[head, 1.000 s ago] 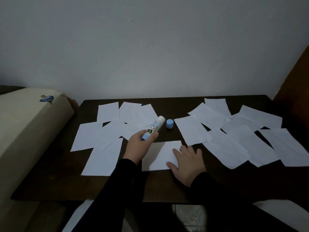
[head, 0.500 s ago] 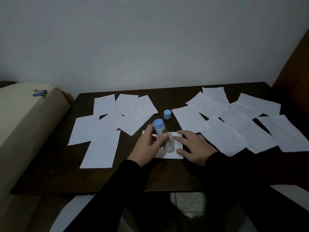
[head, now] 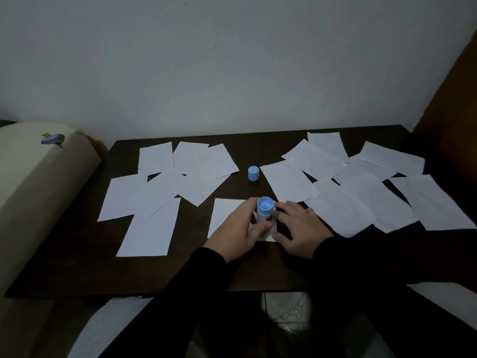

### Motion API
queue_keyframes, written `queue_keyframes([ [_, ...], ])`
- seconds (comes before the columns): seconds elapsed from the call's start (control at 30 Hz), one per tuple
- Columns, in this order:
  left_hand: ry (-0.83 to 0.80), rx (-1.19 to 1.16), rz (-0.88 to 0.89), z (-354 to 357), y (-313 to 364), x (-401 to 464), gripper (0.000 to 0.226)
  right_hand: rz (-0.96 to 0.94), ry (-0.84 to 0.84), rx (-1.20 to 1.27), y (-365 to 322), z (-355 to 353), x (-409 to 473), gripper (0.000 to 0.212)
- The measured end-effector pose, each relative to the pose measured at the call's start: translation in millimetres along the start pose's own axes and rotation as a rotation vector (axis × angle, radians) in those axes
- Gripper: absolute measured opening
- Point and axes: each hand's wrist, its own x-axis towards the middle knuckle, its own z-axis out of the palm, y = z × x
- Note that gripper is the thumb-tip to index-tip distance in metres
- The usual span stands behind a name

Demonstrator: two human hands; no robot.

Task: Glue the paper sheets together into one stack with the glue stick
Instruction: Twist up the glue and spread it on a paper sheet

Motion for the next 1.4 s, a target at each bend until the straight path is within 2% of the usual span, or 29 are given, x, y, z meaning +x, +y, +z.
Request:
queue_keyframes([
  [0.37, -0.027, 0.122, -0.042, -16.4, -12.4, -8.3, 0.042, 0.054, -0.037, -0.001, -6.8, -3.7, 1.7, 0.065],
  [0.73, 0.086, 0.123, -0.140, -40.0, -41.8, -31.1, 0.034, 0.065, -0.058, 0.014, -13.5, -15.0, 2.4, 0.064],
  [0.93, 0.140, 0.148, -0.124, -50.5, -52.1, -36.0, 0.030, 0.070, -0.076, -0.010, -13.6, -15.8, 6.0, 0.064],
  [1.07, 0.238, 0.001, -0.210, -54.5, -48.1, -35.7, 0.026, 0.068, -0.088, -0.069, -13.8, -14.8, 6.9, 0.072],
  [1.23, 0.504, -0.273, -0.255, -56.9, -36.1, -27.5, 0.026, 0.129, -0.056, -0.208, -26.6, -14.2, 2.7, 0.072],
  [1.3, 0.560, -0.309, -0.265, -56.8, -30.6, -22.0, 0.026, 0.154, 0.007, -0.223, -32.7, -12.0, 3.0, 0.068],
  [1.4, 0.562, -0.328, -0.273, -52.5, -25.0, -12.6, 0.025, 0.074, 0.135, -0.138, -31.2, -10.5, 9.6, 0.053],
])
